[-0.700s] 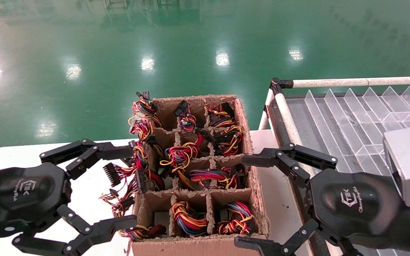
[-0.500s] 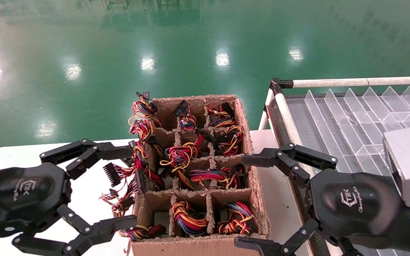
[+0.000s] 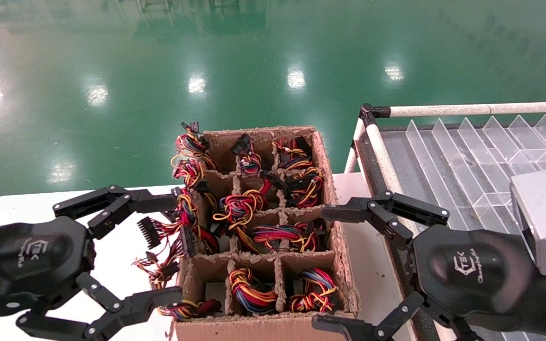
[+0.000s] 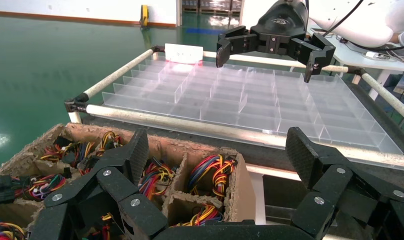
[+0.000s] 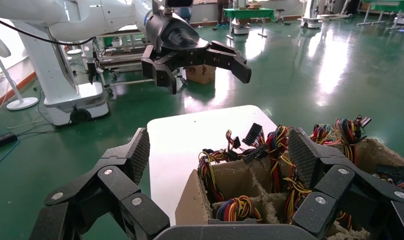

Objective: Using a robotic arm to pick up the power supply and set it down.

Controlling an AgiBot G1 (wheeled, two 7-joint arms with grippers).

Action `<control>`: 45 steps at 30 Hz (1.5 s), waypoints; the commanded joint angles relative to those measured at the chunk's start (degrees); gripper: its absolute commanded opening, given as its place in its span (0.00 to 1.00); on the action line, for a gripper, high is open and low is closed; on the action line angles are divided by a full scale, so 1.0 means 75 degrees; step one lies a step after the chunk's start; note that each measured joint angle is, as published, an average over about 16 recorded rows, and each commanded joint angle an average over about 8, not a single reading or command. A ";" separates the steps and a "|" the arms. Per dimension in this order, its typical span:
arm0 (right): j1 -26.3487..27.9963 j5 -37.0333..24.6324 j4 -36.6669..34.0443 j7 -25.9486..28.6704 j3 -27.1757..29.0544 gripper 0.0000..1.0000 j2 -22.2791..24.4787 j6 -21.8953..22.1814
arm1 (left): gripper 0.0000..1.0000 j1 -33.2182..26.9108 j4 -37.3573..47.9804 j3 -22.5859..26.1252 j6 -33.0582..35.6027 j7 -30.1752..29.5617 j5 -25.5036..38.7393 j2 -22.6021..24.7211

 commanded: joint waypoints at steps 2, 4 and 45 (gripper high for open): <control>0.0000 0.0000 0.0000 0.0000 0.0000 1.00 0.0000 0.0000 | 0.00 0.0000 0.0000 0.0000 0.0000 0.0000 0.0000 0.0000; 0.0000 0.0000 0.0000 0.0000 0.0000 1.00 0.0000 0.0000 | 0.00 0.0000 0.0000 0.0000 0.0000 0.0000 0.0000 0.0000; 0.1916 -0.2917 -0.3664 -0.0704 -0.1616 0.11 -0.3495 0.1916 | 0.00 0.0000 0.0000 0.0000 0.0000 0.0000 0.0000 0.0000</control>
